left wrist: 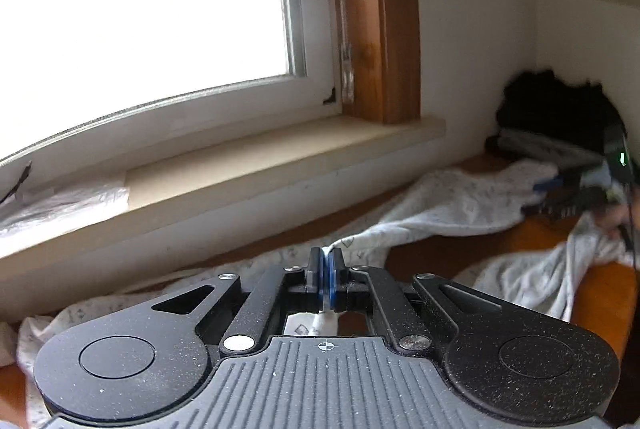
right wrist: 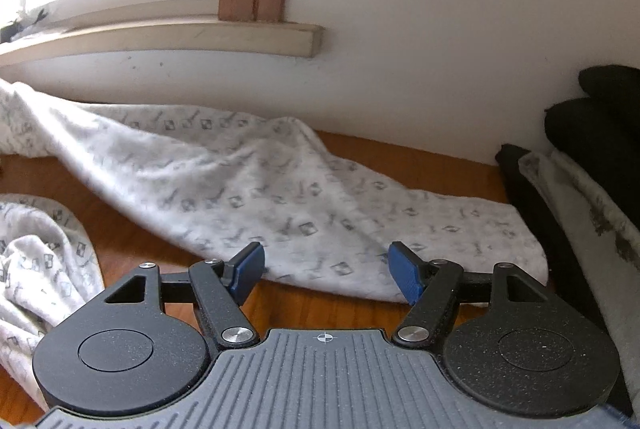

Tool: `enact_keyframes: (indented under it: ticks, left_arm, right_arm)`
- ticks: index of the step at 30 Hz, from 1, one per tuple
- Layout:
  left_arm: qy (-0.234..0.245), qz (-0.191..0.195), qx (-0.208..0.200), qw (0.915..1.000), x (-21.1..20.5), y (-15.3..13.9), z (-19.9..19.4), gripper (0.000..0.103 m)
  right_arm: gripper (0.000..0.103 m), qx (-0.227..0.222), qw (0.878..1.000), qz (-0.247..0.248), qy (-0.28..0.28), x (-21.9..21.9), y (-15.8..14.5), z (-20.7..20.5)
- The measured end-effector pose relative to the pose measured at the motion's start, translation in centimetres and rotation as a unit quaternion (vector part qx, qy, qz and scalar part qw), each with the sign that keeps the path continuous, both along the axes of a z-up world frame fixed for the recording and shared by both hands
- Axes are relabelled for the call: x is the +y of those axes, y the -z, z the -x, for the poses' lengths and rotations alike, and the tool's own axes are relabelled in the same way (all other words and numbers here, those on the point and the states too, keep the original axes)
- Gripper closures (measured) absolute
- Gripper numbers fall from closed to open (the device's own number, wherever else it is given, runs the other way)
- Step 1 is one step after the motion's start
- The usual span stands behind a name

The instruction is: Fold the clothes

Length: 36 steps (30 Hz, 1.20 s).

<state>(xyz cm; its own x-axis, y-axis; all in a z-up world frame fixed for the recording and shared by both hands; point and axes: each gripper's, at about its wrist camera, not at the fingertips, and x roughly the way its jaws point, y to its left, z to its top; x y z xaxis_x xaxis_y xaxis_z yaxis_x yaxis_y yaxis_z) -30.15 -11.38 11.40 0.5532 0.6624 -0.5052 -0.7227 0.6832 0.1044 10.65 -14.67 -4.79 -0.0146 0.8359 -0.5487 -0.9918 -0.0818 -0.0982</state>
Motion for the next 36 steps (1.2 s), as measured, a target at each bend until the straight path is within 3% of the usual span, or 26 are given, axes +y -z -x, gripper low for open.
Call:
enact_keyframes:
  ticks: [4, 7, 11, 19, 23, 25, 27, 30, 32, 34, 35, 36]
  left_arm:
    - [0.008, 0.017, 0.034, 0.9992, -0.3, 2.0, -0.7, 0.092]
    - [0.018, 0.026, 0.032, 0.9990, -0.5, 2.9, -1.2, 0.084]
    - [0.029, 0.016, 0.025, 0.9991, -0.7, 2.8, -2.1, 0.065]
    - [0.071, 0.007, 0.039, 0.9967, -1.6, 3.2, -5.2, 0.063]
    - [0.067, 0.019, 0.070, 0.9951, -0.7, 5.3, -7.0, 0.063]
    - [0.061, 0.023, 0.083, 0.9944, -0.1, 6.1, -7.5, 0.063]
    - [0.053, 0.028, 0.088, 0.9944, 0.5, 6.6, -7.7, 0.063]
    - [0.041, 0.036, 0.092, 0.9942, 1.5, 7.2, -7.7, 0.071]
    - [0.041, 0.036, 0.089, 0.9945, 1.6, 7.3, -7.5, 0.091]
    - [0.041, 0.036, 0.086, 0.9948, 1.7, 7.3, -7.2, 0.102]
    - [0.043, 0.035, 0.079, 0.9953, 1.6, 7.3, -6.9, 0.102]
    - [0.045, 0.035, 0.074, 0.9956, 1.5, 7.2, -6.6, 0.102]
  right_arm:
    - [0.034, 0.002, 1.000, 0.002, -0.001, 0.1, 0.1, -0.1]
    - [0.033, 0.005, 1.000, 0.004, 0.002, 0.1, 0.0, -0.2]
    - [0.032, 0.004, 1.000, 0.006, 0.002, 0.2, 0.0, -0.2]
    - [0.030, 0.000, 1.000, 0.004, 0.000, 0.1, 0.0, -0.1]
    - [0.030, -0.007, 0.999, -0.008, -0.033, -0.2, -0.4, 0.8]
    - [0.053, -0.010, 0.997, 0.000, -0.075, -0.1, -0.9, 2.2]
    - [0.055, -0.015, 0.994, 0.008, -0.111, 0.2, -1.2, 3.9]
    - [0.055, -0.034, 0.986, 0.027, -0.159, 0.9, -1.2, 6.5]
    - [0.055, -0.037, 0.982, 0.042, -0.180, 1.2, -0.9, 7.5]
    - [0.055, -0.024, 0.981, 0.042, -0.187, 1.3, -0.7, 7.5]
    - [0.055, -0.012, 0.981, 0.042, -0.187, 1.3, -0.7, 7.3]
    - [0.068, 0.002, 0.981, 0.043, -0.188, 1.4, -0.6, 7.0]
